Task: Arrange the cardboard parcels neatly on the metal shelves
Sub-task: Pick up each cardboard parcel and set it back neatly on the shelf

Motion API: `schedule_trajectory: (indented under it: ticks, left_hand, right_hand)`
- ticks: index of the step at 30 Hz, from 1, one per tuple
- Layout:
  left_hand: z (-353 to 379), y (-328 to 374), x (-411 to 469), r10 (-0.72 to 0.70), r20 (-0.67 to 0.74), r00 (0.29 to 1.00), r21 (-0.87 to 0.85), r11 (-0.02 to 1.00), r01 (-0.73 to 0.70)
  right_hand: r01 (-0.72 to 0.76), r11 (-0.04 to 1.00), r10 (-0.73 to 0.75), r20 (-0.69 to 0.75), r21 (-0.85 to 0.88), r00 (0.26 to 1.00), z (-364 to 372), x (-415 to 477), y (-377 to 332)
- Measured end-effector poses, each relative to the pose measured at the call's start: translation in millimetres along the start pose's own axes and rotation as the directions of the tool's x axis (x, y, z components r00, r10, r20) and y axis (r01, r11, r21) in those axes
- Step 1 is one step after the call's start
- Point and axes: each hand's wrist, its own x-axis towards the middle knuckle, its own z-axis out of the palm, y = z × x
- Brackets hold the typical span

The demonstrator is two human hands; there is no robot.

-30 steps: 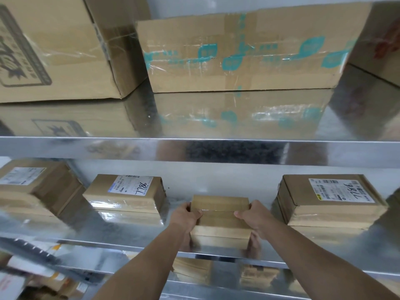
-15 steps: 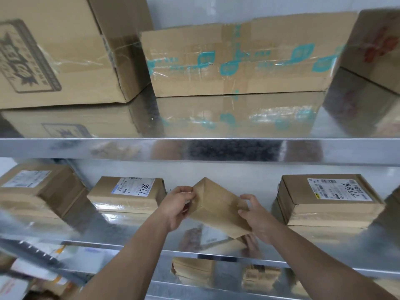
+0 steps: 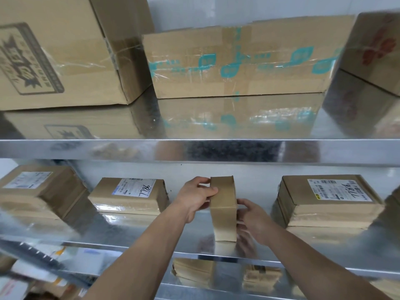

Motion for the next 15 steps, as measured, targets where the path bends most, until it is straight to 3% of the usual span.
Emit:
schedule_trajectory:
  ticks: [3, 7, 11, 15]
  left_hand:
    - [4.8, -3.5, 0.5, -0.071, 0.025, 0.997, 0.042, 0.997, 0.07]
    - [2.9, -0.9, -2.1, -0.175, 0.076, 0.982, 0.044, 0.984, 0.172]
    - [1.1, 1.2, -2.9, -0.204, 0.133, 0.97, 0.055, 0.979, 0.198]
    - [1.2, 4.3, -7.4, -0.22, 0.188, 0.957, 0.072, 0.975, 0.21]
  right_hand:
    - [0.032, 0.994, -0.033, 0.008, 0.102, 0.999, -4.1, -7.2, -7.6]
    - [0.009, 0.985, -0.032, 0.131, 0.172, 0.991, -14.5, -28.0, -37.4]
    - [-0.014, 0.997, -0.004, 0.219, 0.081, 0.976, -21.0, -38.1, -55.7]
    - [0.054, 0.997, -0.041, 0.191, -0.063, 0.981, -14.0, -38.1, -59.1]
